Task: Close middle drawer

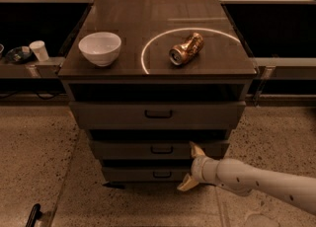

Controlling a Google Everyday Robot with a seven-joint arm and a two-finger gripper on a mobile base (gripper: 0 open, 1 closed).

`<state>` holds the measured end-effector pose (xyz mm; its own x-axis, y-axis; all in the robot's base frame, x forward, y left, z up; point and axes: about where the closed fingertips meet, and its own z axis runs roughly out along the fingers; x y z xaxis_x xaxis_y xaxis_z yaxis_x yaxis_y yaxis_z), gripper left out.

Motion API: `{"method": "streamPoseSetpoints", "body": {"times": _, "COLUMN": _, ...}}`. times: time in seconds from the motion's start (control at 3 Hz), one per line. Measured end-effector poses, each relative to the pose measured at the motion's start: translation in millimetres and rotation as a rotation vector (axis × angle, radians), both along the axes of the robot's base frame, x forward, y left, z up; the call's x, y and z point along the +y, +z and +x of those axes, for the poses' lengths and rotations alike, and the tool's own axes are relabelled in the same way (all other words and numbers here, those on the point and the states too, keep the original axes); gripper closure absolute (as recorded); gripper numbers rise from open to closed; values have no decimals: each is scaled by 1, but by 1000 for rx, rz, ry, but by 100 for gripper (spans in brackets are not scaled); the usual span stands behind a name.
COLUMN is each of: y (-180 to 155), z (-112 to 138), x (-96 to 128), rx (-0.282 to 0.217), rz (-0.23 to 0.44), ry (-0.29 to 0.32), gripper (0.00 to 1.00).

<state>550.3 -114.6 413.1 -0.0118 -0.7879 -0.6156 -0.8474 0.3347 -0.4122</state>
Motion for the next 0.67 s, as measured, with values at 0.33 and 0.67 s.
{"method": "streamPoseSetpoints", "body": {"times": 0.33, "y": 2, "z": -14, "x": 6, "rx": -14, "rz": 18, "ry": 19, "gripper": 0}}
{"method": "streamPoseSetpoints", "body": {"times": 0.67, "y": 4, "z": -52, "x": 16, "rx": 16, "rz": -12, "ry": 79, "gripper": 0}}
